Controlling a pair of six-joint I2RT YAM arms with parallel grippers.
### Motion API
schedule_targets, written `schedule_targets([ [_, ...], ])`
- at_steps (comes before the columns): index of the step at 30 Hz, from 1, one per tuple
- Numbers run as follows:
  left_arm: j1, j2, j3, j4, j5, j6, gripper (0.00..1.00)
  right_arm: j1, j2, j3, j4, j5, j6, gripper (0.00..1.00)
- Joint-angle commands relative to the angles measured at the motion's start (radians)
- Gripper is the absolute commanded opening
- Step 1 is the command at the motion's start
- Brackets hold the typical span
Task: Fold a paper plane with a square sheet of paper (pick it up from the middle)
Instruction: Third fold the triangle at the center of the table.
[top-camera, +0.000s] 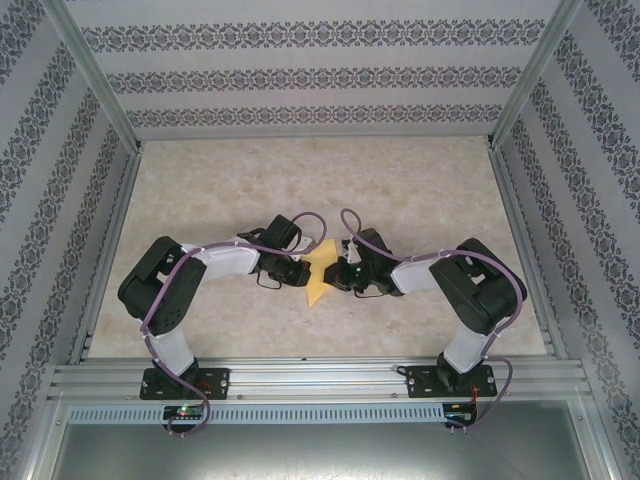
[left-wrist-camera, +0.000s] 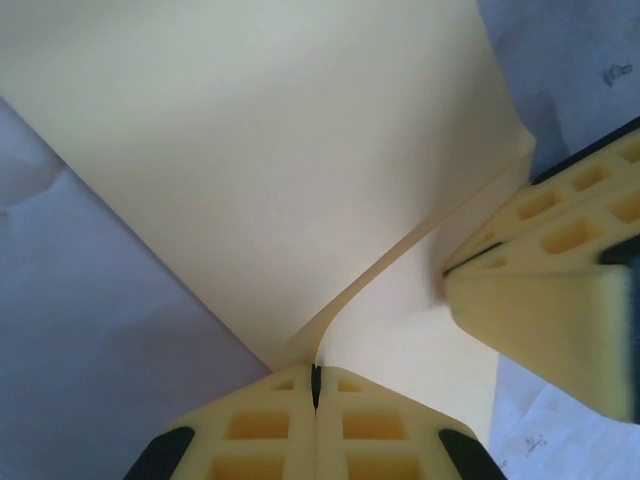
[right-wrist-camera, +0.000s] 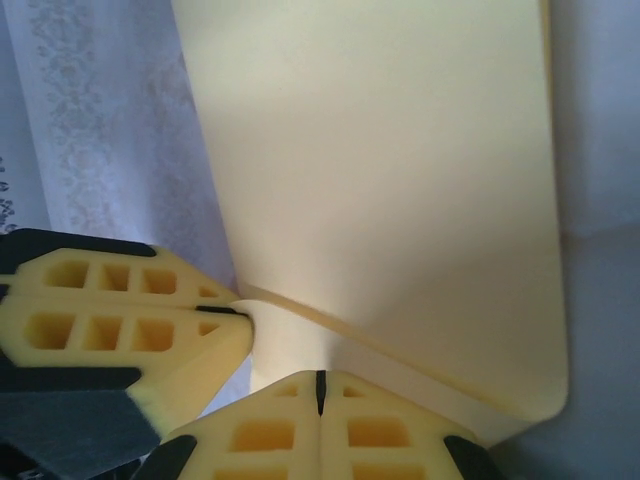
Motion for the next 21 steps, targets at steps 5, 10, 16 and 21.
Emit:
schedule_targets([
  [5,-0.009,0.074,-0.024,-0.059,-0.031,0.003,0.00,-0.054,-0.056,0.028,-0.016,-0.069,-0.048,0.03],
  [10,-0.009,0.072,-0.025,-0.059,-0.031,0.000,0.00,-0.070,0.030,0.020,0.016,-0.051,-0.036,0.02],
  [16,-0.009,0.070,-0.029,-0.058,-0.036,0.000,0.00,-0.075,0.102,0.003,0.045,-0.036,-0.026,0.02],
  [21,-0.009,0.071,-0.031,-0.058,-0.039,-0.001,0.00,-0.091,0.024,0.002,0.046,-0.065,0.002,0.03],
])
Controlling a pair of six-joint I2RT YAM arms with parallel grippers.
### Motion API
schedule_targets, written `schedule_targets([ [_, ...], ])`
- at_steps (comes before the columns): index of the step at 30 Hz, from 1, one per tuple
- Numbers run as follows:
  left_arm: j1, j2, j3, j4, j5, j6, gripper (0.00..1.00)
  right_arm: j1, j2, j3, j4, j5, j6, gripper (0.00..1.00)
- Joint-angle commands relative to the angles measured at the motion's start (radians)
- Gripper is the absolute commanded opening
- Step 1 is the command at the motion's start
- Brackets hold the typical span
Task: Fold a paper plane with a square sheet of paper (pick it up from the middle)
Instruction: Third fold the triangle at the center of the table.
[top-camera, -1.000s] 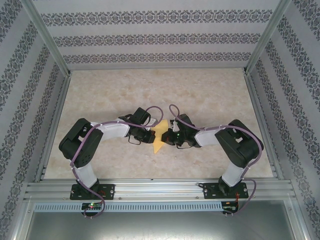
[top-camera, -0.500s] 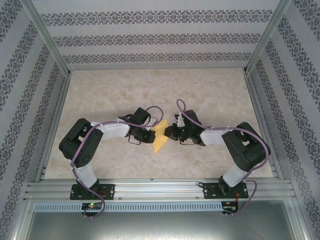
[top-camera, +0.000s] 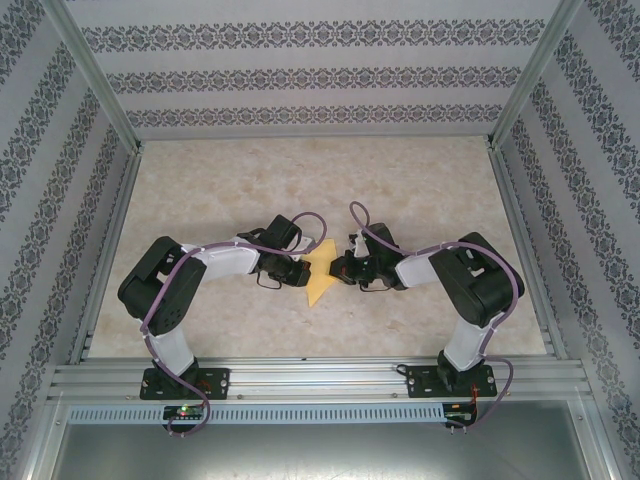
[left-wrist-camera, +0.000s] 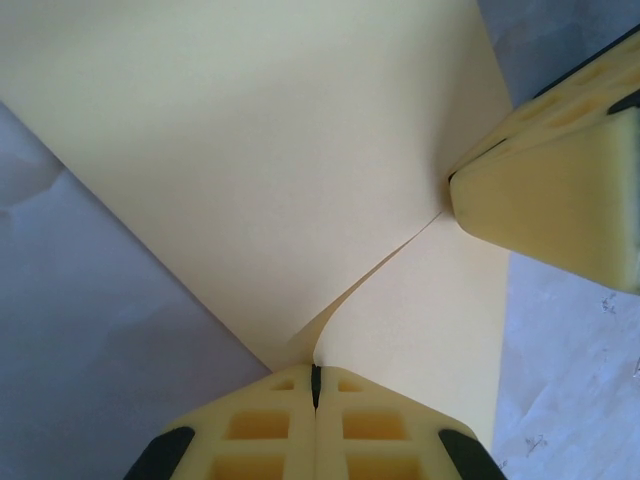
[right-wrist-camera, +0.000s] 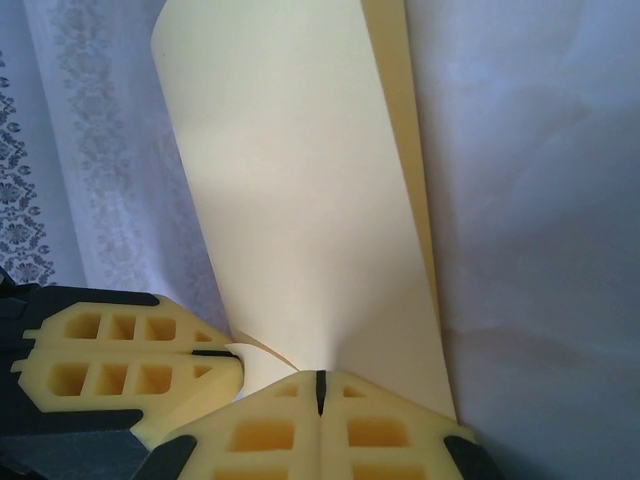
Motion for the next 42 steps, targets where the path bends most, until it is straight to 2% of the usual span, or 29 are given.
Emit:
schedule_targets([
  [1,-0.009,0.072,-0.031,-0.057,-0.038,-0.001,0.00,-0.020,-0.054,-0.009,-0.004,0.005,0.002,0.03],
  [7,-0.009,0.071,-0.031,-0.058,-0.039,-0.001,0.00,-0.038,-0.020,0.024,-0.021,-0.030,-0.021,0.02],
  [16,-0.009,0.066,-0.033,-0.057,-0.041,0.000,0.00,-0.038,0.089,-0.006,0.007,0.033,0.006,0.02],
  [19,-0.009,0.063,-0.034,-0.059,-0.048,-0.001,0.00,-0.039,0.024,-0.002,-0.006,0.013,0.014,0.02],
  [23,-0.009,0.061,-0.033,-0.058,-0.049,-0.001,0.00,-0.026,-0.104,0.068,-0.180,0.051,-0.061,0.03],
  [26,-0.009,0.056,-0.035,-0.054,-0.047,-0.002,0.00,0.005,-0.115,0.118,-0.255,0.060,-0.086,0.02],
  [34,-0.011,0.041,-0.037,-0.054,-0.048,-0.003,0.00,0.087,-0.075,0.113,-0.217,0.079,-0.050,0.02],
  [42,-0.015,0.023,-0.040,-0.054,-0.054,-0.013,0.00,0.107,0.019,0.068,-0.164,0.098,-0.009,0.02],
])
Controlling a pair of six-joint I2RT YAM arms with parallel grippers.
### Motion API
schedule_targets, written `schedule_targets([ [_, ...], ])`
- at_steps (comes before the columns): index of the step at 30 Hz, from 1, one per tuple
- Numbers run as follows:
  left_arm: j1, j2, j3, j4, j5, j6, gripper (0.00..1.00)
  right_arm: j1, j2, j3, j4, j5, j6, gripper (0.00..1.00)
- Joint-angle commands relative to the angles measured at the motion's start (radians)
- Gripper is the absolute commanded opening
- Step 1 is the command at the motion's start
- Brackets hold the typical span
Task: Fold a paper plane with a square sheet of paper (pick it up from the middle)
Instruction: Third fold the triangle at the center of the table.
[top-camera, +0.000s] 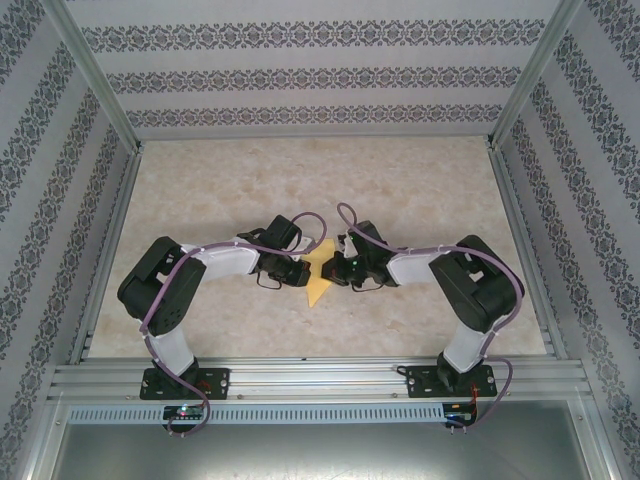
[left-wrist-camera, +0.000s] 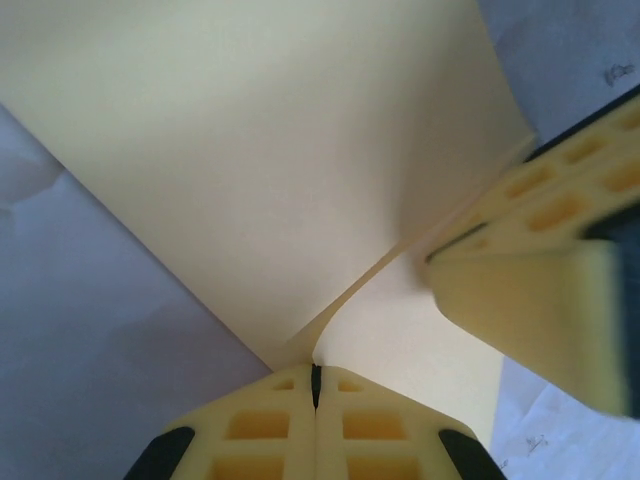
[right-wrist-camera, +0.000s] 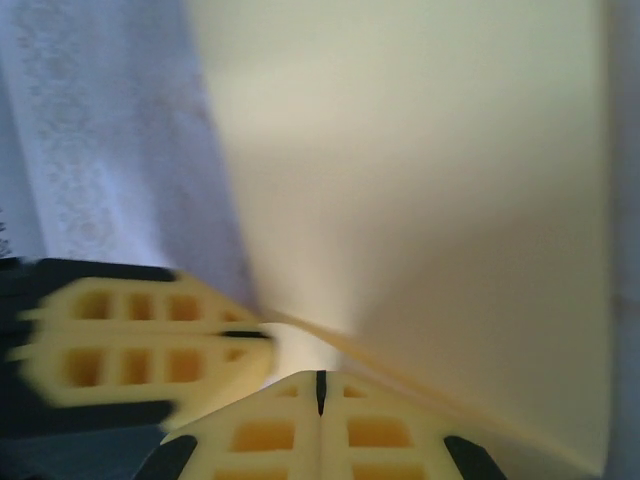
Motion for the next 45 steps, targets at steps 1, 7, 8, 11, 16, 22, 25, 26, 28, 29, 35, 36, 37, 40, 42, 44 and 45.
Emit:
schedule_targets([
  [1,-0.015,0.022,-0.037,-0.056,-0.050,-0.017,0.02,0.021,0.033,-0.022,0.018,0.037,0.025,0.02],
  [7,-0.015,-0.109,-0.047,-0.094,-0.150,-0.089,0.16,0.061,0.005,-0.060,0.059,0.124,0.134,0.02],
  [8,-0.014,-0.147,-0.050,-0.110,-0.190,-0.109,0.22,0.076,-0.003,-0.071,0.072,0.148,0.171,0.02],
  [11,-0.015,-0.243,-0.068,-0.132,-0.216,-0.165,0.26,0.120,-0.021,-0.091,0.089,0.224,0.275,0.02],
  [16,-0.026,-0.324,-0.124,-0.088,-0.059,-0.238,0.14,0.181,-0.036,-0.135,0.175,0.338,0.404,0.02],
  [22,-0.088,-0.304,-0.171,0.018,0.058,-0.304,0.08,0.198,-0.013,-0.145,0.262,0.332,0.432,0.03],
  [25,-0.090,-0.262,-0.175,0.034,0.021,-0.330,0.05,0.198,-0.021,-0.150,0.258,0.337,0.430,0.03],
  [26,-0.090,-0.247,-0.174,0.036,0.006,-0.334,0.04,0.198,-0.023,-0.153,0.259,0.337,0.430,0.03],
  [28,-0.089,-0.217,-0.177,0.068,0.008,-0.341,0.04,0.198,-0.028,-0.151,0.258,0.332,0.423,0.04],
  [29,-0.089,-0.197,-0.176,0.080,0.010,-0.342,0.04,0.198,-0.028,-0.148,0.256,0.330,0.417,0.04],
  [35,-0.089,-0.111,-0.187,0.051,-0.027,-0.355,0.02,0.186,-0.062,-0.121,0.234,0.288,0.342,0.07],
  [36,-0.090,-0.110,-0.204,0.053,-0.037,-0.362,0.01,0.181,-0.078,-0.114,0.224,0.279,0.313,0.08],
  [37,-0.089,-0.112,-0.225,0.066,-0.034,-0.370,0.01,0.177,-0.094,-0.108,0.208,0.270,0.292,0.09],
  [40,-0.090,-0.126,-0.292,0.128,-0.004,-0.390,0.02,0.183,-0.158,-0.082,0.126,0.257,0.200,0.11],
  [42,-0.090,-0.132,-0.306,0.123,0.001,-0.386,0.01,0.194,-0.185,-0.064,0.067,0.253,0.160,0.11],
  [44,-0.090,-0.144,-0.319,0.126,-0.003,-0.384,0.01,0.205,-0.193,-0.062,0.056,0.240,0.147,0.09],
  [45,-0.090,-0.146,-0.320,0.127,-0.003,-0.380,0.01,0.211,-0.189,-0.066,0.059,0.236,0.155,0.08],
])
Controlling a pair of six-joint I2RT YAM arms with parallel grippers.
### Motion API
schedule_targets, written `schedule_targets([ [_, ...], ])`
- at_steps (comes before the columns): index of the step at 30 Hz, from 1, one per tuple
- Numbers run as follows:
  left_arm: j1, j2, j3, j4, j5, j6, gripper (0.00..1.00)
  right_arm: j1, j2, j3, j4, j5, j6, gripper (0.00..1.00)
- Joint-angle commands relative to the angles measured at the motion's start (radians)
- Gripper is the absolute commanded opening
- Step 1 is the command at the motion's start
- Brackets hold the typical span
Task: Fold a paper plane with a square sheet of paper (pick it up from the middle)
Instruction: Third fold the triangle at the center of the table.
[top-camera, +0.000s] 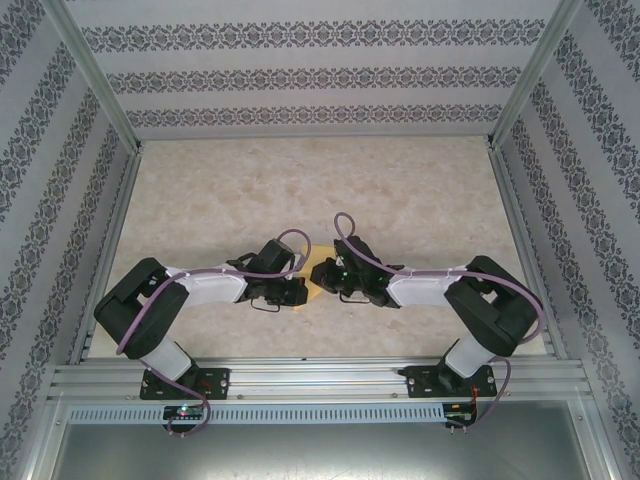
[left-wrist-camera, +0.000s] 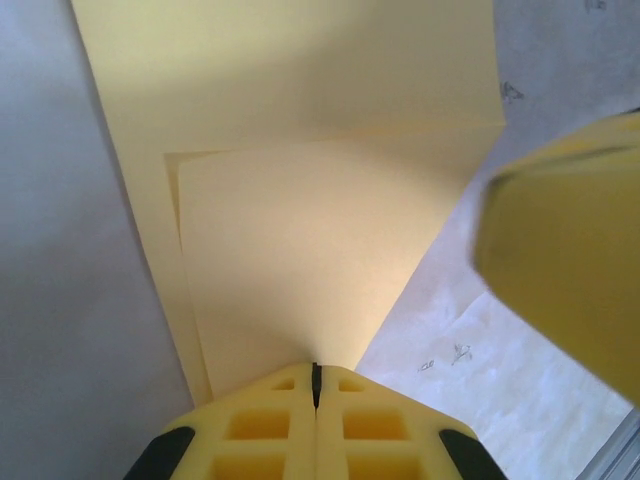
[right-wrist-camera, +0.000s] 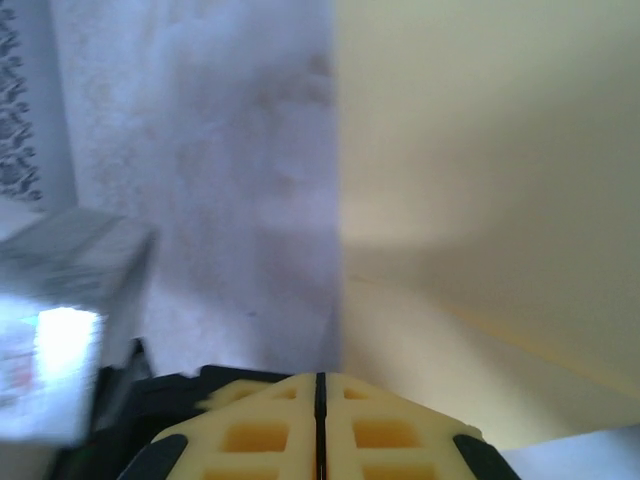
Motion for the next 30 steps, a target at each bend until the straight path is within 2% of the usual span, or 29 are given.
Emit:
schedule_targets([
  [1,-0.004,0.027,-0.051,-0.077,-0.018,-0.007,0.01,0.022,-0.008,0.010,-0.051,-0.025,-0.057,0.07],
  [9,-0.005,0.028,-0.043,-0.110,-0.046,0.008,0.00,0.041,0.135,0.013,0.069,-0.048,-0.020,0.03],
  [16,-0.004,0.011,-0.058,-0.127,-0.072,0.016,0.00,-0.022,0.173,-0.030,0.081,-0.016,-0.049,0.03],
  [21,-0.004,0.016,-0.055,-0.129,-0.072,0.019,0.00,-0.049,0.188,-0.065,0.113,-0.040,-0.053,0.03],
  [30,-0.004,0.008,-0.061,-0.135,-0.080,0.028,0.00,-0.213,0.114,-0.102,0.107,-0.097,-0.172,0.04],
])
